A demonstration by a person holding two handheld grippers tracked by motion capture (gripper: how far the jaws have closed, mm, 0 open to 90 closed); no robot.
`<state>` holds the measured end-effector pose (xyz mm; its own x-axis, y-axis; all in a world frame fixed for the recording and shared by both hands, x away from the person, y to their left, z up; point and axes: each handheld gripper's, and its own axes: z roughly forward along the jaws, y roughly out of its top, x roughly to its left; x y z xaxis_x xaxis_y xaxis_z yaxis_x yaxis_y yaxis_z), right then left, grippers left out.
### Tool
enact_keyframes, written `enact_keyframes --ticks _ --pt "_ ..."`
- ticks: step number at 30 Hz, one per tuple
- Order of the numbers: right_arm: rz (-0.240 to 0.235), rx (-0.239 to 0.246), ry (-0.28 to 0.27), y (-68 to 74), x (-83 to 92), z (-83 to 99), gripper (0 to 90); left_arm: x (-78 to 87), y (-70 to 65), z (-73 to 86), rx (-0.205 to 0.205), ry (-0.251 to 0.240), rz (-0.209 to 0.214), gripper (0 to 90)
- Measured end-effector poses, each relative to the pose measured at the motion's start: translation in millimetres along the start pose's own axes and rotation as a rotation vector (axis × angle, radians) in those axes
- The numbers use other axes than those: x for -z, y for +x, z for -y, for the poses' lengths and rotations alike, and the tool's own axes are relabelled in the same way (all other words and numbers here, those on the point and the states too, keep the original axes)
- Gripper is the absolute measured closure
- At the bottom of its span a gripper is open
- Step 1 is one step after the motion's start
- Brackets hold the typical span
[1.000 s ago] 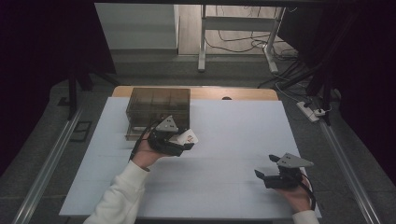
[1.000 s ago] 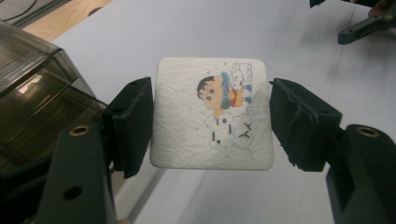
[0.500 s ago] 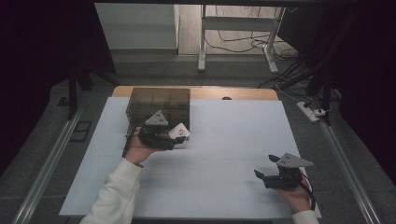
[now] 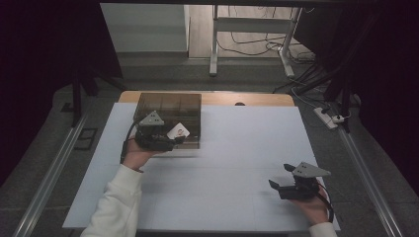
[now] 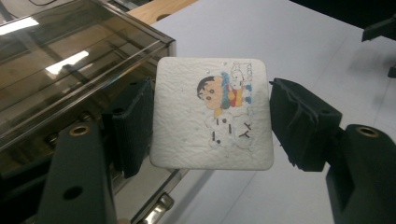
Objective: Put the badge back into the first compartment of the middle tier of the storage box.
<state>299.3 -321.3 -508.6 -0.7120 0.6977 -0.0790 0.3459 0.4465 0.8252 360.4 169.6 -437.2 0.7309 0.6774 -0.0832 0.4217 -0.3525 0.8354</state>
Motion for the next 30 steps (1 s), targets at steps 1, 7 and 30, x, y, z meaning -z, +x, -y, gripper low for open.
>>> enact_keyframes --ticks 1,7,30 --pt "0.0 0.0 0.0 0.0 -0.1 0.0 15.4 0.9 1.6 0.6 0.005 -0.001 -0.004 32.8" --pt "0.0 0.001 0.004 -0.1 -0.6 0.3 15.4 5.1 10.8 4.1 0.028 -0.021 -0.031 32.8" --pt "0.006 0.009 0.016 -0.2 -1.3 1.2 15.4 16.2 44.0 25.6 0.129 -0.008 -0.126 32.8"
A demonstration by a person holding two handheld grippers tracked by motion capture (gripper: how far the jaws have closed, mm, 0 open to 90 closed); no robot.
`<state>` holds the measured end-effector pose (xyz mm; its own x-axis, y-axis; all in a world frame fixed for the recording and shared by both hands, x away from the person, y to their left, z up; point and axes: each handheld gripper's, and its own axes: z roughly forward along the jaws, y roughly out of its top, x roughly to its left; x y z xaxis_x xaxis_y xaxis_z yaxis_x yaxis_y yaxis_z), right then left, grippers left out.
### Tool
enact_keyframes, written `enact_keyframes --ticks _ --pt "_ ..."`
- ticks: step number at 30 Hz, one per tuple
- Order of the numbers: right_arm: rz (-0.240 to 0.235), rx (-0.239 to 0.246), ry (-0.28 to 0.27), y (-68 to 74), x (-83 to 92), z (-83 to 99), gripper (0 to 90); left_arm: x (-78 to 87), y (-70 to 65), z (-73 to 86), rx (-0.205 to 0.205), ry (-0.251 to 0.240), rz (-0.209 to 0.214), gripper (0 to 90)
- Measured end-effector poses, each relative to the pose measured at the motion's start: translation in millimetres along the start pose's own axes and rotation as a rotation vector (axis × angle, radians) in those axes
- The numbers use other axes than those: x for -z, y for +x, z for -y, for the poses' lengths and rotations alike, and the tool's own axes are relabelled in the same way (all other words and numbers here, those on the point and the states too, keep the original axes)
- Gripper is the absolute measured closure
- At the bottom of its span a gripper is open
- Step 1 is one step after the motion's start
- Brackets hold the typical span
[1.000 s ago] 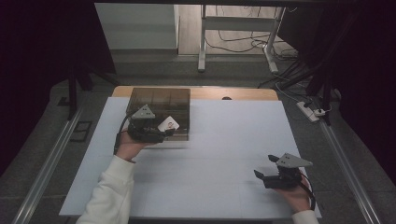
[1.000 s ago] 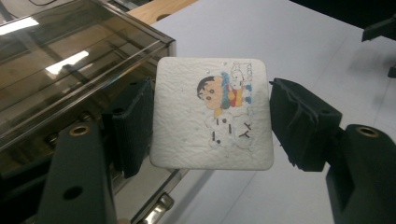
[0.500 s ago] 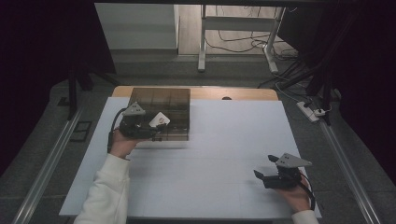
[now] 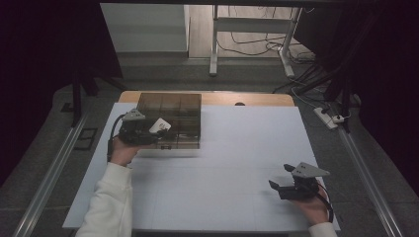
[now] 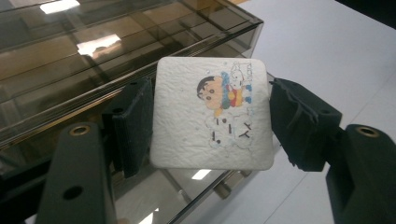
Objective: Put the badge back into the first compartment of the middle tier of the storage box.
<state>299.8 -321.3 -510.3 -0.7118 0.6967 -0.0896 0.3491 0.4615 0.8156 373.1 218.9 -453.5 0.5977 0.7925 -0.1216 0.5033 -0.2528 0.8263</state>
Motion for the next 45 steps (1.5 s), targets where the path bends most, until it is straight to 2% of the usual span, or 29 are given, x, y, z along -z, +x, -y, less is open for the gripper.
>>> enact_keyframes --ticks 7,11,19,24,29,34,45 --pt "0.0 0.002 0.004 0.1 -0.3 0.1 15.4 2.8 11.3 6.5 0.031 0.005 -0.033 32.8" --pt "0.001 0.0 0.004 0.0 -0.2 0.2 15.4 3.4 17.6 10.8 0.051 0.018 -0.066 32.8" --pt "0.001 0.002 0.005 0.0 0.1 0.2 15.4 3.7 26.3 16.7 0.068 0.034 -0.117 32.8" --pt "0.003 0.004 0.006 0.2 -0.2 0.0 15.5 3.4 32.5 21.0 0.1 0.02 -0.15 32.8" --pt "0.002 0.003 0.005 -0.1 -0.3 0.2 15.5 0.6 38.3 25.7 0.125 0.017 -0.166 32.7" --pt "0.004 0.003 0.009 0.3 -0.6 0.5 15.5 -0.5 35.0 29.6 0.141 0.028 -0.16 32.7" --pt "0.004 0.005 0.005 1.1 1.1 0.1 15.5 -2.5 25.8 34.6 0.134 0.057 -0.167 32.8"
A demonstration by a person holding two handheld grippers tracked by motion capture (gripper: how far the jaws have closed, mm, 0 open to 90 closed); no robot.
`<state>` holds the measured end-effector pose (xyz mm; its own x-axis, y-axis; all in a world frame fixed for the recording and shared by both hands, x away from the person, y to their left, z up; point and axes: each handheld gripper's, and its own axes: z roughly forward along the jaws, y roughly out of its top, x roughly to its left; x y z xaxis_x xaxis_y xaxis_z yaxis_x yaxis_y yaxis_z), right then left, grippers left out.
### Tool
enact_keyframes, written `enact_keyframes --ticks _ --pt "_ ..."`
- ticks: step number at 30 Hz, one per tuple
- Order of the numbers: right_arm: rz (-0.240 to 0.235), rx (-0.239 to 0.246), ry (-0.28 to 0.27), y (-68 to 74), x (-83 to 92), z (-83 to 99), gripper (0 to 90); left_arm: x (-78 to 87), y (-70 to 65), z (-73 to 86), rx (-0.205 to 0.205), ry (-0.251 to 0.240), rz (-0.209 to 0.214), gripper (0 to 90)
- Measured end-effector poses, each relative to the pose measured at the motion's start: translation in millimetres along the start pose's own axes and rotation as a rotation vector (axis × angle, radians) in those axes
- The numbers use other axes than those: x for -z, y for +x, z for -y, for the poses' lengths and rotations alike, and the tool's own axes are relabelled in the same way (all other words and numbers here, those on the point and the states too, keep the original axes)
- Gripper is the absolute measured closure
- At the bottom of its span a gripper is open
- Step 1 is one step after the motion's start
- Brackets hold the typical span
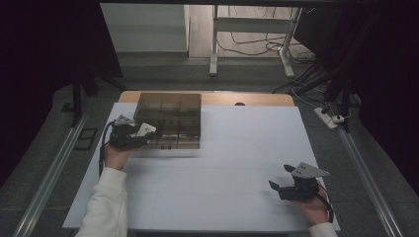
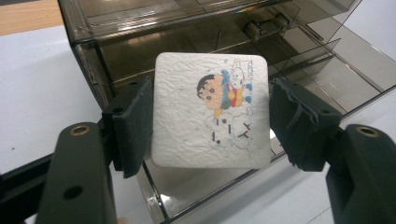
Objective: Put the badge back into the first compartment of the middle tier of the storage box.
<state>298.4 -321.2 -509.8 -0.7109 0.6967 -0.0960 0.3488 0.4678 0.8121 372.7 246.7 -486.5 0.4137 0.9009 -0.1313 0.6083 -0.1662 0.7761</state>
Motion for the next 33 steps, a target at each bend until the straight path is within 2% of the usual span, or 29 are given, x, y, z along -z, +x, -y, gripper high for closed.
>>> enact_keyframes --ticks 4,8,10,12,16,24,27,30,33 --pt "0.003 -0.002 0.001 -0.8 0.1 0.1 15.5 -3.8 -1.2 0.3 -0.01 0.009 -0.006 32.8" --pt "0.0 0.0 0.004 -0.4 -0.7 0.2 15.5 -5.6 -0.1 2.1 -0.004 0.009 -0.024 32.5" --pt "0.001 0.0 0.005 -0.5 -0.5 0.2 15.5 -5.7 1.4 2.4 0.009 0.012 -0.04 29.7" --pt "0.003 0.001 0.007 -0.6 -0.3 0.2 15.5 -5.0 3.1 2.7 0.022 0.012 -0.018 26.9" --pt "0.002 0.0 0.006 -0.5 -0.9 0.4 15.5 -5.5 2.7 2.6 0.025 0.016 -0.009 25.5" --pt "0.002 0.001 0.006 -0.6 -0.1 0.3 15.5 -4.5 -2.7 0.4 0.004 0.011 0.007 25.4" --pt "0.0 0.0 0.003 -0.6 0.0 0.3 15.5 -5.0 -5.1 0.6 0.0 0.016 0.038 25.3" --pt "0.003 -0.002 -0.001 -0.4 0.6 0.2 15.5 -3.9 -10.0 0.8 -0.02 0.013 0.067 25.2" --pt "0.001 -0.002 -0.002 -0.3 0.6 0.1 15.5 -1.2 -17.8 1.7 -0.068 0.018 0.086 25.2"
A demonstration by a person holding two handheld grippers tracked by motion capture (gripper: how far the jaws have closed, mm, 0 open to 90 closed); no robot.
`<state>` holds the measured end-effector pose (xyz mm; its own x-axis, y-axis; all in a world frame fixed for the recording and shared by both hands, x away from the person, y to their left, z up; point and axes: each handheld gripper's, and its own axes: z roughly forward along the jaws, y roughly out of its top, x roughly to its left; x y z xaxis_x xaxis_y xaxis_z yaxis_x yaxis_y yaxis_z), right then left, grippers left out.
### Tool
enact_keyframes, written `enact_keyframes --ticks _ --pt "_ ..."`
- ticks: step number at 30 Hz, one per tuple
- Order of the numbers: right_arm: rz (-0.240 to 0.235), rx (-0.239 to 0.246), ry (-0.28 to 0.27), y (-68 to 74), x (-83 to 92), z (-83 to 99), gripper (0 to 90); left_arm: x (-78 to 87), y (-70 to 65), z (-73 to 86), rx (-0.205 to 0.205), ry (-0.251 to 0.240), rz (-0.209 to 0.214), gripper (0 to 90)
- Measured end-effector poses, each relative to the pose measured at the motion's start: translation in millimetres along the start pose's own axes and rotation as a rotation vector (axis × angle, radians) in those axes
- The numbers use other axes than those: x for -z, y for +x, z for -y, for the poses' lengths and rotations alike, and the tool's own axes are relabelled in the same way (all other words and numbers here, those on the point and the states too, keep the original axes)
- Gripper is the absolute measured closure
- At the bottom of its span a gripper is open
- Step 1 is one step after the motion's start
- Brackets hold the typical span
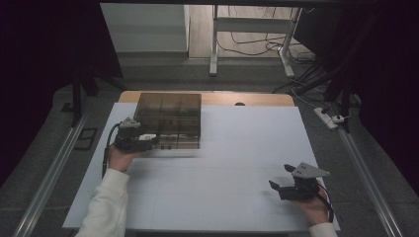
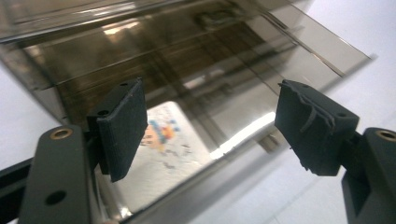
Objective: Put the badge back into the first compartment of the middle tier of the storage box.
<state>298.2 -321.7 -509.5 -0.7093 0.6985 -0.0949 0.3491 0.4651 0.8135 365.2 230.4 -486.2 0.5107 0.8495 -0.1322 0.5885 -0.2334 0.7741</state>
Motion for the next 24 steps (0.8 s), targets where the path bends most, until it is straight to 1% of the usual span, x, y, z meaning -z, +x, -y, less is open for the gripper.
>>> enact_keyframes --ticks 2,6,10,12,15,18,21,24 --pt "0.0 0.001 -0.001 0.2 0.4 -0.1 15.5 1.8 -4.6 0.7 -0.018 -0.003 0.021 25.2" --pt "-0.004 0.0 -0.005 -0.4 0.5 0.2 15.5 4.6 -13.0 1.1 -0.025 -0.013 0.065 25.3" --pt "-0.006 0.0 -0.005 -0.2 0.4 0.3 15.5 7.8 -20.8 4.0 -0.045 -0.014 0.078 25.3" --pt "-0.005 0.001 -0.004 -0.2 0.2 0.3 15.5 9.7 -23.0 7.7 -0.044 -0.015 0.094 25.4" --pt "-0.008 0.002 -0.003 -0.3 -0.3 0.4 15.5 12.5 -25.6 16.6 -0.042 -0.011 0.116 25.4" --pt "-0.01 0.003 -0.003 -0.3 -0.4 0.5 15.5 17.6 -28.3 28.5 -0.062 0.004 0.11 25.2" --pt "-0.008 0.004 -0.003 -0.4 -0.2 0.6 15.5 25.4 -30.1 41.4 -0.069 0.004 0.109 25.2" --pt "-0.007 0.005 -0.002 -0.8 -0.4 0.8 15.5 32.4 -31.3 54.5 -0.07 -0.005 0.126 25.2"
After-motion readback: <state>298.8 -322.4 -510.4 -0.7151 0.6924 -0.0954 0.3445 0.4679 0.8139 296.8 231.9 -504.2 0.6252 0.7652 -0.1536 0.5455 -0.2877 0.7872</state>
